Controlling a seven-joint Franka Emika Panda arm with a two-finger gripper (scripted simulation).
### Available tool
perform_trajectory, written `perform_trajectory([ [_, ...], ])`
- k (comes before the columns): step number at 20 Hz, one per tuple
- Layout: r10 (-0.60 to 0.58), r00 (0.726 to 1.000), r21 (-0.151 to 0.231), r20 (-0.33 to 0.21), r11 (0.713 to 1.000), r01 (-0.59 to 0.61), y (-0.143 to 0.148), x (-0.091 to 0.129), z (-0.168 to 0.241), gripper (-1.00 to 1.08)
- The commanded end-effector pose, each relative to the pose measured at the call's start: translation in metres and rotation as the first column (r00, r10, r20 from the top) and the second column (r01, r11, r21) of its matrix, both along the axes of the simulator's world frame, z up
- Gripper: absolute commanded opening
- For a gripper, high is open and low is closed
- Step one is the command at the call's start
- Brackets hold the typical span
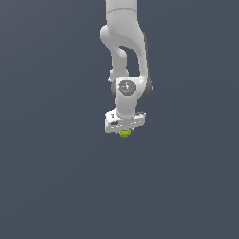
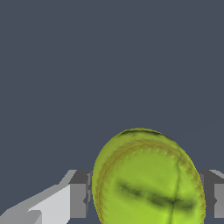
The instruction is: Pick up the object and move it to a goal position.
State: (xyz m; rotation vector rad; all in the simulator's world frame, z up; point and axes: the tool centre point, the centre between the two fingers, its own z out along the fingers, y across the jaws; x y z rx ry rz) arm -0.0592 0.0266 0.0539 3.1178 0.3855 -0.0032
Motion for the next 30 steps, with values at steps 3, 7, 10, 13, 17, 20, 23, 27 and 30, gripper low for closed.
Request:
perform_trajectory([
  [3, 0.0, 1.0, 0.0, 0.003, 1.0, 0.0, 0.008, 0.006, 0.022, -1.0],
  [7, 0.0, 1.0, 0.0, 0.003, 1.0, 0.0, 0.019, 0.013, 0.051, -1.0],
  [10, 0.0, 1.0, 0.0, 0.003, 1.0, 0.0, 0.03, 0.019, 0.077, -1.0],
  [13, 0.001, 1.0, 0.0, 0.002, 1.0, -0.001, 0.041, 0.026, 0.107, -1.0],
  [17, 0.001, 1.0, 0.0, 0.002, 1.0, -0.001, 0.057, 0.037, 0.147, -1.0],
  [20, 0.001, 1.0, 0.0, 0.002, 1.0, -0.001, 0.068, 0.044, 0.177, -1.0],
  [23, 0.001, 1.0, 0.0, 0.002, 1.0, -0.001, 0.08, 0.052, 0.206, -1.0],
  [27, 0.001, 1.0, 0.0, 0.002, 1.0, -0.001, 0.094, 0.063, 0.244, -1.0],
  [30, 0.001, 1.0, 0.0, 0.002, 1.0, -0.001, 0.103, 0.07, 0.268, -1.0],
])
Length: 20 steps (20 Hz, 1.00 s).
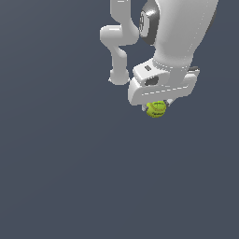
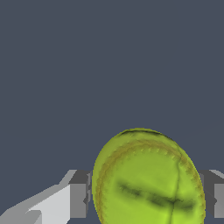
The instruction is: Pick up the object and move it to a goal position.
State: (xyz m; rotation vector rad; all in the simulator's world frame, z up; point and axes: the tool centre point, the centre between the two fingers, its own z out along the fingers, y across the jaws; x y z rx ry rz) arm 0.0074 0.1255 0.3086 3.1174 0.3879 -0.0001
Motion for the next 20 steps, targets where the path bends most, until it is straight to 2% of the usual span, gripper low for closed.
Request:
perform_trajectory([
  [1, -0.001, 1.0, 0.0, 0.0, 1.0, 0.001, 0.007, 0.006, 0.021, -1.0],
  [10, -0.001, 1.0, 0.0, 0.0, 1.0, 0.001, 0.025, 0.02, 0.064, -1.0],
  [20, -0.001, 1.0, 0.0, 0.0, 1.0, 0.001, 0.03, 0.026, 0.078, -1.0],
])
